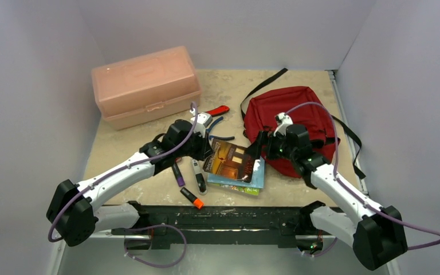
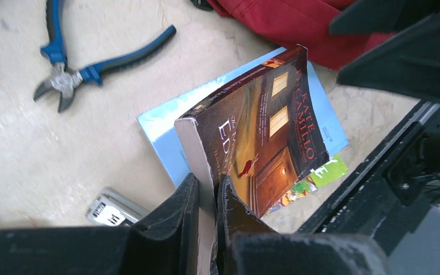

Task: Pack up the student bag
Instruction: Pick up the book from the center of the board.

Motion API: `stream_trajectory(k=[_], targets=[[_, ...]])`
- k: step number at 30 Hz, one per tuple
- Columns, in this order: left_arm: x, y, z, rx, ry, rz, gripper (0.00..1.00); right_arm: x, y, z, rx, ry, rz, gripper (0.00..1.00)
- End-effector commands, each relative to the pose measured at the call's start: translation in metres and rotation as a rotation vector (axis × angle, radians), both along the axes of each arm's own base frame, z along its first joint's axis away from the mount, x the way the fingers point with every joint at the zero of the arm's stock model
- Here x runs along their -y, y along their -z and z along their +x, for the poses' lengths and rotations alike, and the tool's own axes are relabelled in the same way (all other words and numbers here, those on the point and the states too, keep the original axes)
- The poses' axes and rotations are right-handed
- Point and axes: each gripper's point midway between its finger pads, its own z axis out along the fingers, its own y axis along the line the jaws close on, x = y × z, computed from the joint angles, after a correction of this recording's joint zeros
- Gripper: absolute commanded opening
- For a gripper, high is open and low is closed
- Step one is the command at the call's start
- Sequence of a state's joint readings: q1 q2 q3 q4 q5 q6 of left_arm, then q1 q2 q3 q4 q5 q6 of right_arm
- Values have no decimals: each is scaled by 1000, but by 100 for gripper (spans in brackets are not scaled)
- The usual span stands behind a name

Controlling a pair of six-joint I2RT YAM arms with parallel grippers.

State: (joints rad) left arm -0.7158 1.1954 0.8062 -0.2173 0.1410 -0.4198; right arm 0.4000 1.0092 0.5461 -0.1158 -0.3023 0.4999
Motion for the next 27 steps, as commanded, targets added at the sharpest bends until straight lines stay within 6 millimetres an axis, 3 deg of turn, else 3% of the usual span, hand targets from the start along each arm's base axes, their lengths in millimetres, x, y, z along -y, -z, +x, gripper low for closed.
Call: stream_trajectory(k=[1,4,9,15,21,25,27], targets=[[-2,-19,18,243,105,69,0,-14,-76,38,351,-115,-16,98],[-1,-23,19,296,146,77,0,-44,-96,38,432,-315,44,98],[2,-33,17,380,196,57,0,-79,-98,35,485,-558,151,97],[5,-43,11,418,238,38,0,-96,-68,14,401,-794,243,92],[6,-44,9,424,261,33,0,-100,-49,-4,312,-874,333,82],[9,-51,8,427,260,12,0,-102,-47,-10,249,-890,371,60],[6,-58,9,421,237,10,0,-102,-51,-10,222,-872,388,35]])
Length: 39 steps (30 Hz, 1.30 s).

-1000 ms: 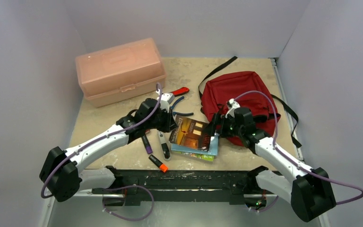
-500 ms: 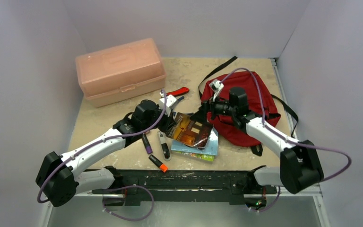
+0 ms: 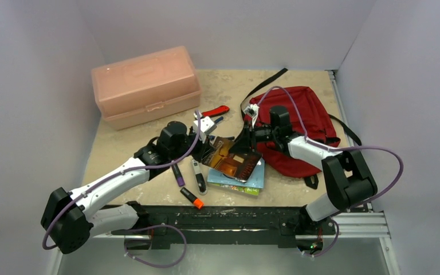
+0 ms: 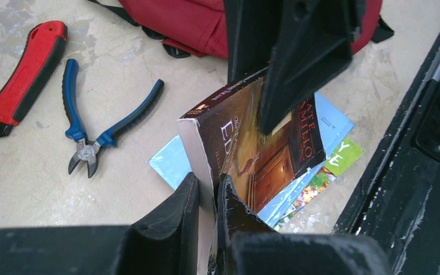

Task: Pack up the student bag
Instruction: Pick up the book from the center of the board.

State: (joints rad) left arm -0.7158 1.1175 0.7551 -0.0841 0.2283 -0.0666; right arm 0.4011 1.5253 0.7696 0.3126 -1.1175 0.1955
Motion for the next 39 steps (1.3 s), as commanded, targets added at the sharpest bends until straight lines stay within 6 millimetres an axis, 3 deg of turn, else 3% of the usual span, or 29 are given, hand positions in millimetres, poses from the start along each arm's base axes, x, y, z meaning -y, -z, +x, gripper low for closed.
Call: stream_trajectory(k=[1,2,3,5,8,10,12,14,16,20,26,30,34,39], targets=[[0,-36,6,72,-22,-56,0,-5,-20,-9,-37,-51,58,21],[-2,-42,8,60,-51,-61,4,-5,-25,-8,-50,-41,59,4],[-6,-50,10,45,-92,-62,17,-5,-29,-6,-63,-14,54,0],[-18,-64,18,3,-209,-62,43,-3,-39,1,-74,70,42,0],[-39,-92,28,-13,-366,-88,73,3,-53,9,-108,197,38,0],[-55,-114,32,-21,-467,-157,87,13,-62,17,-153,292,44,0],[-73,-126,34,-57,-598,-232,92,29,-76,24,-223,381,95,0],[-76,-132,30,-139,-639,-335,94,47,-93,26,-290,437,178,0],[-63,-137,24,-228,-590,-441,94,59,-115,22,-334,449,254,0],[-17,-157,11,-370,-362,-626,96,62,-163,8,-315,417,331,0],[16,-170,3,-458,-173,-788,100,67,-222,-11,-351,382,525,0],[27,-183,-6,-494,-57,-878,100,70,-241,-16,-398,353,629,0],[35,-206,-16,-469,91,-992,95,69,-244,-17,-419,333,633,0],[44,-219,-20,-495,209,-1118,62,66,-233,-10,-419,368,588,0]])
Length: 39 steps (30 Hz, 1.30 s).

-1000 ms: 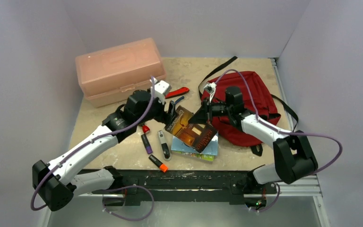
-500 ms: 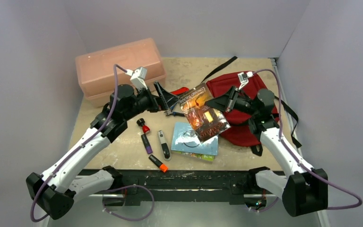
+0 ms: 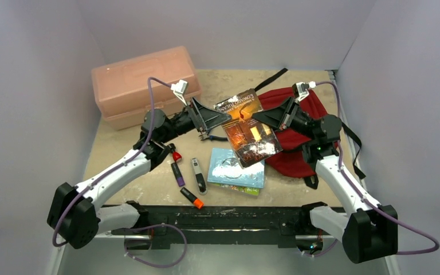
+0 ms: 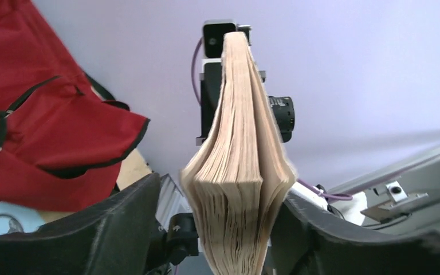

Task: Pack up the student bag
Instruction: Pick up the book from the center of the board.

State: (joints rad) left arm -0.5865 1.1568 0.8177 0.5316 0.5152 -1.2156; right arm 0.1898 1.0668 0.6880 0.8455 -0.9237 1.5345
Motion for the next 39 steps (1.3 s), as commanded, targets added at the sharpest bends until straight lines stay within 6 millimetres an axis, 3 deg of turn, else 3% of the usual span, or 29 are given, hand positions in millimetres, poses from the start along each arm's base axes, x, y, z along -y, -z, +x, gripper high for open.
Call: stream_trajectory(k=[1,5,6,8,10,15,18,21,24,26,33,36,37,38,39], targets=[[7,-41,-19,108,125,-214,54,-1,-12,-1,32,18,6,0],[11,-43,-14,135,121,-260,17,-4,-2,5,43,47,-87,0],[7,-44,-10,138,78,-279,11,-2,3,9,42,81,-130,11],[-3,-45,0,150,-23,-302,1,2,14,15,30,150,-210,46],[-14,-51,7,163,-111,-318,0,6,23,14,22,181,-255,63],[-24,-75,18,159,-170,-427,0,8,39,0,20,189,-227,81],[-25,-89,21,158,-151,-509,0,9,42,-11,-15,193,-131,86],[-25,-97,27,150,-151,-564,0,9,28,-20,-4,201,-39,86],[-24,-106,29,146,-149,-622,0,7,15,-25,11,210,9,83],[-20,-109,30,141,-143,-638,0,8,4,-30,30,217,57,75],[-5,-97,25,104,-128,-629,0,22,-25,-35,106,303,121,61],[2,-93,24,96,-121,-600,0,25,-28,-36,112,335,97,40],[7,-91,22,104,-109,-575,0,26,-28,-36,112,342,87,29],[14,-89,20,108,-94,-536,0,27,-30,-37,119,356,70,10],[22,-83,19,101,-82,-476,9,30,-28,-34,105,391,34,0]])
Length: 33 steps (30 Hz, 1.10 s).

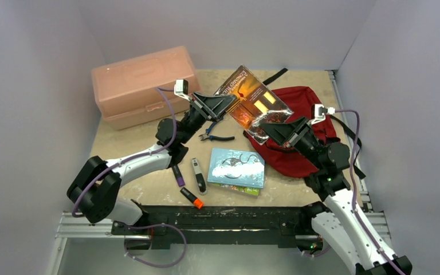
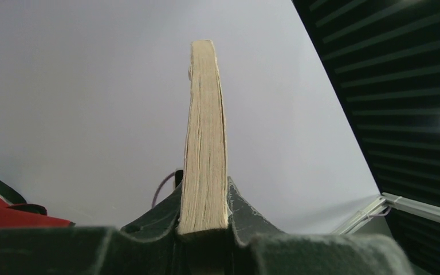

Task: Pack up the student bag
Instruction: Pick up the book from the center of the board, then place the book in the student bag.

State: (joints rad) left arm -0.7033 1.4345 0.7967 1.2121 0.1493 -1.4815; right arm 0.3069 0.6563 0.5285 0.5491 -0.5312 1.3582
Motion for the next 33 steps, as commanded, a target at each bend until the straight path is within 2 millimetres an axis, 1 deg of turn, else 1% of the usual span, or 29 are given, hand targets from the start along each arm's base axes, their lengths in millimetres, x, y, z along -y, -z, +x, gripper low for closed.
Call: stream_trajectory(k=[1,3,4,5,6,7,8,9,10,11,13,14,16,18,19,20,23,25,26,27,30,33], targets=[[10,-23,-15,72,25,79,25,17,-8,10,-61,167,-114,0],[17,-1,-11,46,-27,246,56,47,-3,19,-126,369,-259,0],[18,12,-8,26,-60,336,76,65,-2,20,-154,471,-322,0],[15,22,-4,19,-109,427,86,83,-1,19,-188,565,-368,0],[12,32,2,6,-169,513,93,100,-7,14,-205,645,-400,0],[9,42,6,0,-209,601,96,113,-1,13,-233,705,-442,0],[8,54,9,2,-235,691,98,124,-5,7,-242,750,-474,0],[7,66,12,13,-266,772,100,139,-3,3,-266,813,-523,0],[10,76,13,47,-277,842,100,148,1,0,-277,844,-576,0],[14,84,13,90,-279,905,100,158,5,-5,-301,883,-628,0],[30,97,8,200,-272,991,100,183,16,-16,-367,971,-732,0],[42,100,2,262,-256,1012,100,196,20,-22,-394,1024,-771,0],[71,110,-10,391,-201,1043,100,214,22,-37,-415,1089,-814,0],[103,118,-24,502,-124,1051,100,229,22,-53,-431,1142,-834,0],[122,128,-34,549,-81,1062,100,235,21,-61,-437,1162,-841,0],[138,130,-40,599,-62,1059,100,240,21,-68,-445,1177,-851,0],[176,139,-52,722,-30,1069,100,250,20,-86,-465,1195,-874,0],[199,148,-54,785,-27,1065,100,255,23,-98,-487,1195,-898,0],[210,147,-53,800,-31,1066,100,256,23,-103,-488,1195,-900,0],[220,152,-51,804,-25,1080,100,258,22,-106,-476,1193,-913,0],[243,168,-44,803,-14,1113,100,253,22,-116,-438,1149,-891,0],[256,179,-29,781,-54,1150,100,241,32,-118,-431,1073,-882,0]])
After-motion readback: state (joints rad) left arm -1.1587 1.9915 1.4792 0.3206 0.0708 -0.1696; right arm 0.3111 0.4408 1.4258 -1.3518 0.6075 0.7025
